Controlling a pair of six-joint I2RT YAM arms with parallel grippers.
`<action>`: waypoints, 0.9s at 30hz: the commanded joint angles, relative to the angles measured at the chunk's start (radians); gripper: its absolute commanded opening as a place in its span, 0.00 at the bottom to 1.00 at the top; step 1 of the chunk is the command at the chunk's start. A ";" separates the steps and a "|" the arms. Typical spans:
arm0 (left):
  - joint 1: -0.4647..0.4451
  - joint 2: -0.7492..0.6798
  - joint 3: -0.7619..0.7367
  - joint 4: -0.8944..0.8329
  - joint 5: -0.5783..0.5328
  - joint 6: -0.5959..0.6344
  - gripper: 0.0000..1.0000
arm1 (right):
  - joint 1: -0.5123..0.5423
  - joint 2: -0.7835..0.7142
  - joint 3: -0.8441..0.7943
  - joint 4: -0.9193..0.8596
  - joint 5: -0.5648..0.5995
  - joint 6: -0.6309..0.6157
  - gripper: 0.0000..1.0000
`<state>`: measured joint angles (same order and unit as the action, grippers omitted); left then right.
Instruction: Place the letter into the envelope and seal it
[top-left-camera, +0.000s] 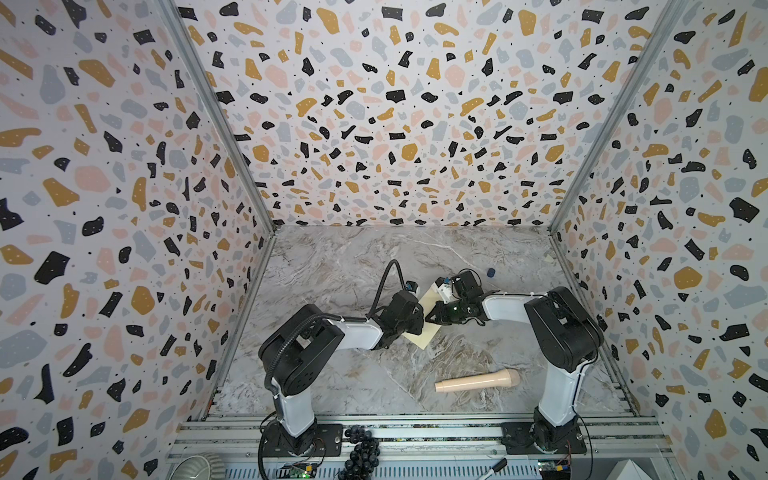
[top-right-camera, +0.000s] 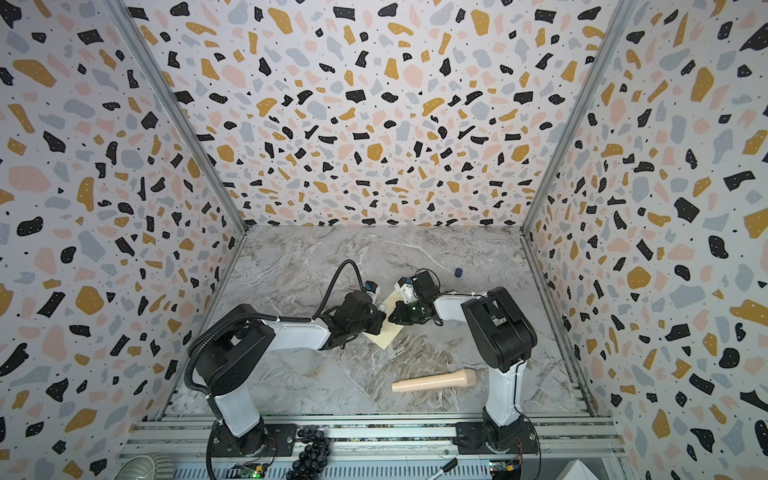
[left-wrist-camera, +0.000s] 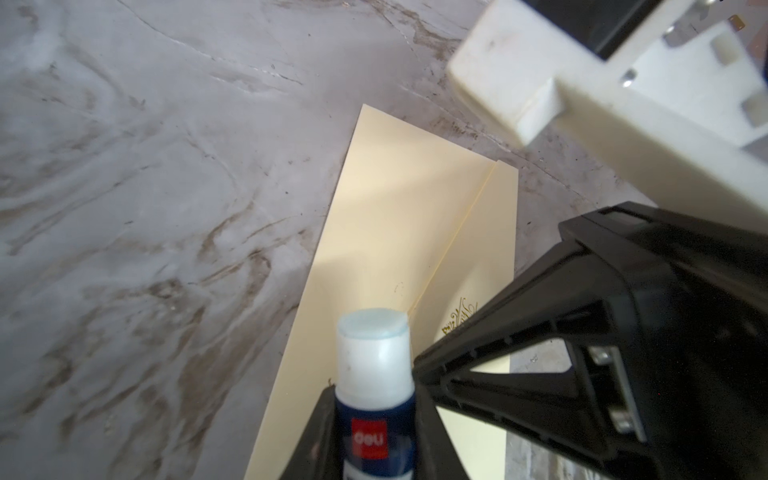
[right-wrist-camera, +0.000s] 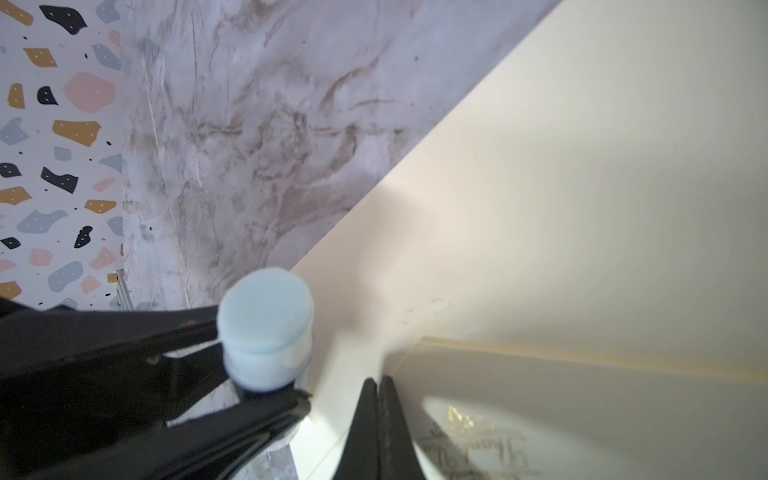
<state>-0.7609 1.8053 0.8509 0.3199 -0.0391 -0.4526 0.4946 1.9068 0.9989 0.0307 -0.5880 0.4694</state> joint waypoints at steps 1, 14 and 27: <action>0.002 0.029 -0.006 -0.062 -0.042 0.037 0.00 | -0.016 0.034 0.027 -0.052 0.061 -0.023 0.00; 0.001 0.031 -0.010 -0.058 -0.042 0.035 0.00 | -0.049 0.074 0.053 -0.057 0.074 -0.031 0.00; 0.000 0.033 -0.012 -0.056 -0.042 0.031 0.00 | -0.079 0.046 0.038 -0.052 0.066 -0.039 0.00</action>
<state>-0.7612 1.8069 0.8509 0.3248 -0.0559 -0.4450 0.4438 1.9545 1.0542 0.0376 -0.5987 0.4500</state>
